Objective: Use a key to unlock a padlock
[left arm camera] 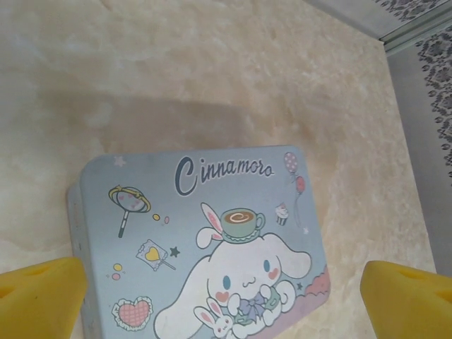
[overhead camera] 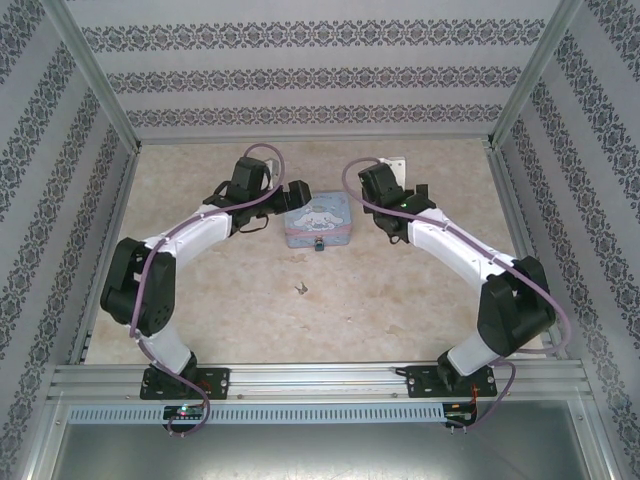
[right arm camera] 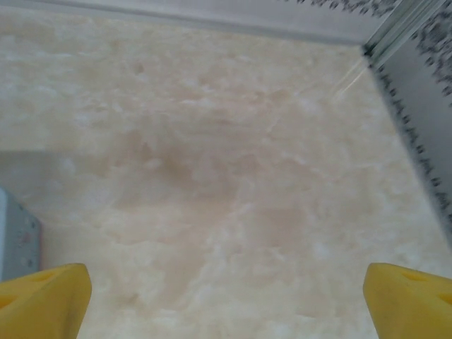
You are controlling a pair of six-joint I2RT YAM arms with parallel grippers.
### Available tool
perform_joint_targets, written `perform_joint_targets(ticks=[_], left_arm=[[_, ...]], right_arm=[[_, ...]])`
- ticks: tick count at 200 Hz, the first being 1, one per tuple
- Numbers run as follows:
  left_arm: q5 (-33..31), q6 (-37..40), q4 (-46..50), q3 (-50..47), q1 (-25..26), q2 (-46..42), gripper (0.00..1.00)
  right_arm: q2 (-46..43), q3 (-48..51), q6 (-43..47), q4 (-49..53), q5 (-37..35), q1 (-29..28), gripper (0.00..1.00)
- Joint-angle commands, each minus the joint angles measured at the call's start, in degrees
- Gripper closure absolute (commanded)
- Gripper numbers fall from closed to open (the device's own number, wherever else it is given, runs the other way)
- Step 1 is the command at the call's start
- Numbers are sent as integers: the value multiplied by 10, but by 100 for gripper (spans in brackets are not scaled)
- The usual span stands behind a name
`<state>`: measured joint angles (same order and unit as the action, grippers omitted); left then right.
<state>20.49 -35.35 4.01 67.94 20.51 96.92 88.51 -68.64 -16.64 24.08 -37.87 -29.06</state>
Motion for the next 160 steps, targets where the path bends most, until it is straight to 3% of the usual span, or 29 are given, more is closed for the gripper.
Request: perform_joint_targets(ticks=[1, 59, 85, 115, 160], left_arm=[[-5, 14, 8, -14, -7, -34, 0], [-20, 14, 12, -64, -22, -112, 1], [-33, 10, 10, -97, -29, -148, 1], [-55, -7, -1, -144, -33, -184, 1], [-75, -29, -2, -186, -39, -218, 1]], right_arm=[[-47, 0, 26, 23, -16, 1, 2], [-130, 85, -110, -17, 276, 11, 2], [-117, 104, -193, -30, 372, -8, 10], [-62, 108, -301, -44, 424, -61, 20], [46, 80, -459, -32, 413, -149, 35]])
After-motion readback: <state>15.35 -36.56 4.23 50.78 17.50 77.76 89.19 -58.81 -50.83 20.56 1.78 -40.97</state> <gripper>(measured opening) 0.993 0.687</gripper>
